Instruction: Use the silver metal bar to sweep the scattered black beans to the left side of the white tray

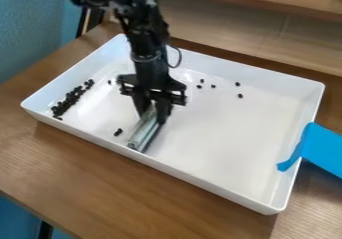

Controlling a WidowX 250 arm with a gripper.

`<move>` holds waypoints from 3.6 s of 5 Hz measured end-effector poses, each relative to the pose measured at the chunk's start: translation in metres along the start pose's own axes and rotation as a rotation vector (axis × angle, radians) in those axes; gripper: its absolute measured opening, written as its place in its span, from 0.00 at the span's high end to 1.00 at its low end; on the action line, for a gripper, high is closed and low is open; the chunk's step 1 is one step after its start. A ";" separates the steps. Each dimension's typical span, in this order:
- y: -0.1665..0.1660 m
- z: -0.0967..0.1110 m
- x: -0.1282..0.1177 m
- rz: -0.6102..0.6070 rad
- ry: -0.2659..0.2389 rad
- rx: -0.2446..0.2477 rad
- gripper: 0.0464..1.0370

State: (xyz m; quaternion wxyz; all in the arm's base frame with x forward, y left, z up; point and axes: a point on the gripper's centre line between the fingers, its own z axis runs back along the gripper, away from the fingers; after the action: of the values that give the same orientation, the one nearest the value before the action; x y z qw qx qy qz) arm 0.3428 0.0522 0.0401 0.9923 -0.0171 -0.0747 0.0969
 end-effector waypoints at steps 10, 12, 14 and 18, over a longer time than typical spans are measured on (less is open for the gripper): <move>-0.111 0.022 0.074 0.040 -0.022 -0.034 0.66; -0.114 0.006 0.076 0.054 -0.018 -0.006 0.66; -0.130 -0.008 0.079 0.053 -0.022 0.010 0.66; -0.117 -0.018 0.092 0.081 -0.043 0.024 0.66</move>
State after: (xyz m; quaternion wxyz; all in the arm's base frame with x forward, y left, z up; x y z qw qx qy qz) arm 0.4573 -0.0452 0.0412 0.9859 -0.0060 -0.0942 0.1381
